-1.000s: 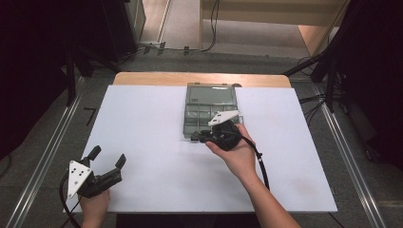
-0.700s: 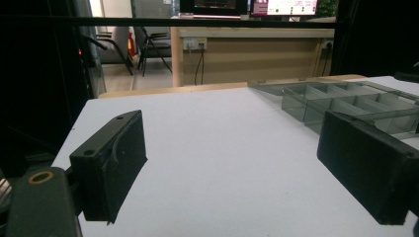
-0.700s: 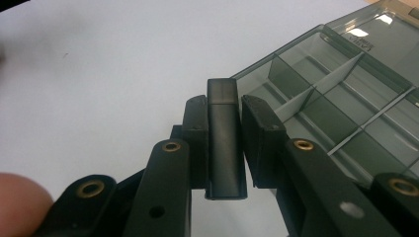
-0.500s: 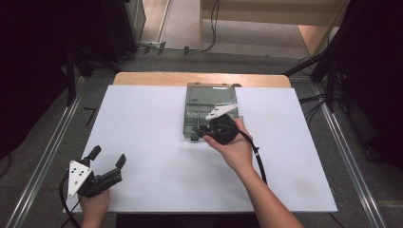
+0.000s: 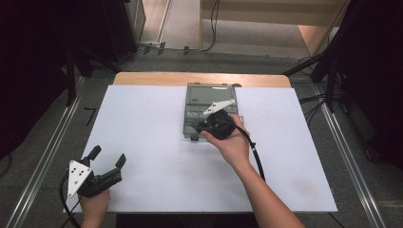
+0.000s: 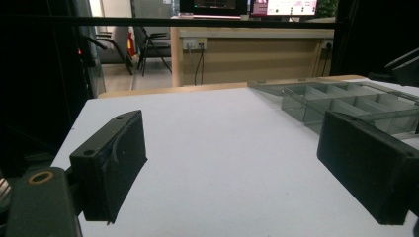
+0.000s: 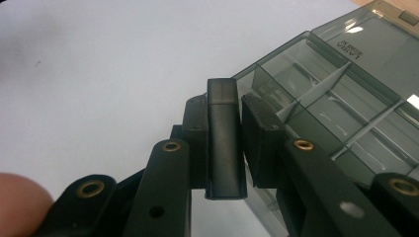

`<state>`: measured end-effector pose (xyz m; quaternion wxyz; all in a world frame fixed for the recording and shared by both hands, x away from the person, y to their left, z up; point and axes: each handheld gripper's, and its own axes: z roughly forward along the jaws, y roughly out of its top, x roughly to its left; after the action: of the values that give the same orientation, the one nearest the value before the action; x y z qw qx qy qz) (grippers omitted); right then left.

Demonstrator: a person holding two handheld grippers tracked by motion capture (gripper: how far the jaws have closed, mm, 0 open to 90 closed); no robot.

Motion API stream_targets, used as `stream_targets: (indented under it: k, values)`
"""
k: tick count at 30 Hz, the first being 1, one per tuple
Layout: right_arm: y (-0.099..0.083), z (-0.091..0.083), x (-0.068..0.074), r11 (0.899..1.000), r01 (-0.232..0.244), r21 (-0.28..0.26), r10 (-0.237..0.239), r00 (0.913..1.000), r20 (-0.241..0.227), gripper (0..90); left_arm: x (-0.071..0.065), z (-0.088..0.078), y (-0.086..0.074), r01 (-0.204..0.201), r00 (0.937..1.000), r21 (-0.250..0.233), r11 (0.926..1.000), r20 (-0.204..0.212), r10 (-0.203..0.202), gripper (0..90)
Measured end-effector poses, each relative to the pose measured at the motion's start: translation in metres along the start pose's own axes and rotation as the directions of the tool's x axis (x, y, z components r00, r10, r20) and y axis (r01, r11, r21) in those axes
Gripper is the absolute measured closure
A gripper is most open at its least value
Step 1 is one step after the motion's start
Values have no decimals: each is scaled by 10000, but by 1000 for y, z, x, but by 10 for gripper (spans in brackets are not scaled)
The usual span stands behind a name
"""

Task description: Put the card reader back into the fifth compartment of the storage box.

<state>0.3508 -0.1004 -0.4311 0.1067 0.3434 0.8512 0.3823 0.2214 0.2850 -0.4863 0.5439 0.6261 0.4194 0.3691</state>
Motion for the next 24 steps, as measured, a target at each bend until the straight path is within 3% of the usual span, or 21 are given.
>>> stream_targets:
  k: [24]
  values:
    - [15, 23, -8, 9997, -228, 132, 227, 9997, 92, 711, 0, 0, 0, -13, 10000, -13, 10000, 19, 13, 116]
